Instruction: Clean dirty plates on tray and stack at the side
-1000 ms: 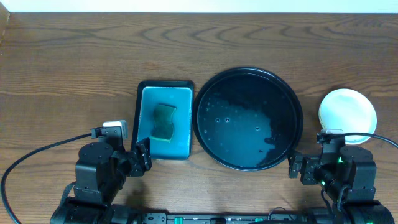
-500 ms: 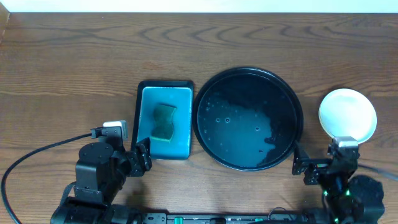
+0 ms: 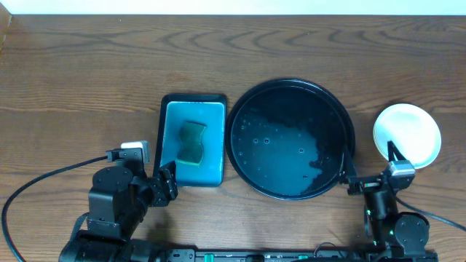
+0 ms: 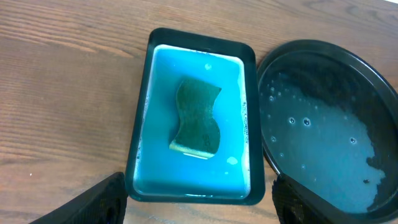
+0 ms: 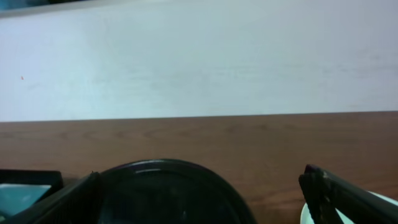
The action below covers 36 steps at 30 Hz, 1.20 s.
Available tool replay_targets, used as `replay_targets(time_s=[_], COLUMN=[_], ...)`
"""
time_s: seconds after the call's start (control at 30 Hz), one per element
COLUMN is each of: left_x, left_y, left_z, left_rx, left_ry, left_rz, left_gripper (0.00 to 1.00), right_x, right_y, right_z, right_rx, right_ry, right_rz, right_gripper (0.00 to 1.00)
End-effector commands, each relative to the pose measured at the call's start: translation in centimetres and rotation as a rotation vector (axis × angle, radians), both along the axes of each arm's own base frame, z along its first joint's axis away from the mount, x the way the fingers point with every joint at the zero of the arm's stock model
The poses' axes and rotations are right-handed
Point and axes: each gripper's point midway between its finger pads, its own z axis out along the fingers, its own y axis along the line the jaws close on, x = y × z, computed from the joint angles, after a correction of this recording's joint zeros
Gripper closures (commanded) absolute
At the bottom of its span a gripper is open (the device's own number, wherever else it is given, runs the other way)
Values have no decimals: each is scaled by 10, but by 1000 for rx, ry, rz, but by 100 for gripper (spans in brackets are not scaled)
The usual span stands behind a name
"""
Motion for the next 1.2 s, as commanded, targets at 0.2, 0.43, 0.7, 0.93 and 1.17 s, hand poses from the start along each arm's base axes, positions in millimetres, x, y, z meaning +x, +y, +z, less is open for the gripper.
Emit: replay_targets(time_s=[0.2,0.43,0.7,0.93,1.17], left_x=[-1,-1,-1,-1,-1], left_y=[-1,-1,-1,-1,-1], left_z=[-2,-2,-2,-2,-2], left_rx=[1,1,1,1,1], left_ry=[2,2,2,1,2], left_rz=[-10,-10,-10,-10,-10], left_gripper=[24,25,24,24,25], right_x=[9,9,9,9,9], right_y=[-14,-17,-15,-16,-15], right_z=[-24,-62,-61,-61,-61], right_rx=[-6,-120,-167,-167,-167], right_ry=[-20,127,117,118,118], right_rz=[-86,-102,-91,-91,-91], right_gripper=[1,1,1,1,1])
